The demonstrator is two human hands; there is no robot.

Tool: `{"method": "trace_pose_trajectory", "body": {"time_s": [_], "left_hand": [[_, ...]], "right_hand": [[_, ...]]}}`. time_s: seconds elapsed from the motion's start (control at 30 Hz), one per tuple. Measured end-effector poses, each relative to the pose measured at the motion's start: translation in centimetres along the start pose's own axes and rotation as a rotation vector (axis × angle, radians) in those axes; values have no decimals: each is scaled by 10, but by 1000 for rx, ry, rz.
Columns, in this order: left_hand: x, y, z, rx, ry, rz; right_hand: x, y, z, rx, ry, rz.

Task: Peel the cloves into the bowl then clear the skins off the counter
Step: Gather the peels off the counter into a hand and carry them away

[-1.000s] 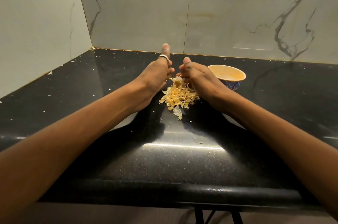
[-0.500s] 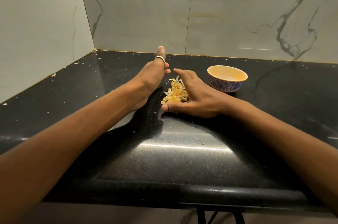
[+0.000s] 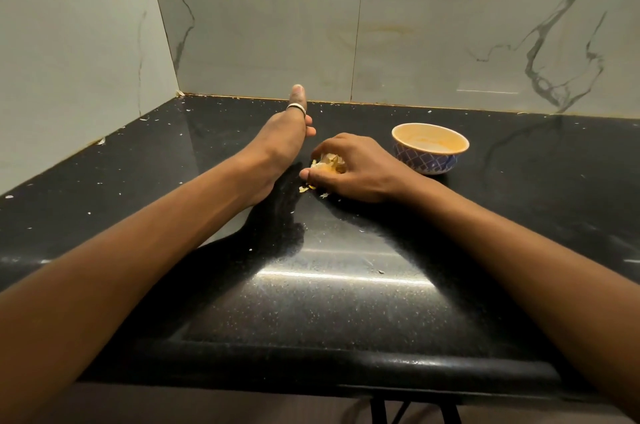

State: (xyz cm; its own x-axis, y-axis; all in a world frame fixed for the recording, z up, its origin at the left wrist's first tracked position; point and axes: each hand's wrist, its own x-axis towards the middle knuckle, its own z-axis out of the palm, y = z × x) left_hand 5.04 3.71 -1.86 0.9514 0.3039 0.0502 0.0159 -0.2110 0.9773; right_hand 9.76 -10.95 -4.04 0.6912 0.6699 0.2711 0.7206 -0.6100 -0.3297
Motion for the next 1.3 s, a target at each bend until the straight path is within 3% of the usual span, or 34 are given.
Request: {"method": "trace_pose_trajectory", "body": {"time_s": [0.23,0.3,0.4,0.5,0.73,1.07,1.3], "left_hand": [[3,-4,0,48,-40,19],[1,-5,-3,183,-76,61],[-9,-2,-13,449,-260,153],[-16,7,-23,616,-409,159],[-13,20,-46,813,-493,113],[-6,17,-46,670,-512,27],[-10,13,-24,606,-533,119]], "right_hand": [[-3,2,-7,156,156,-5],[-6,2,-14,192,188,17],[-11,2,-22,181,204,58],[-21,-3,-29,115,139,65],[-35,-8,-73,65,-162,166],[-39,-15,-85,-206,-414,258],[-22,-19,-64,-149,-315,241]]}}
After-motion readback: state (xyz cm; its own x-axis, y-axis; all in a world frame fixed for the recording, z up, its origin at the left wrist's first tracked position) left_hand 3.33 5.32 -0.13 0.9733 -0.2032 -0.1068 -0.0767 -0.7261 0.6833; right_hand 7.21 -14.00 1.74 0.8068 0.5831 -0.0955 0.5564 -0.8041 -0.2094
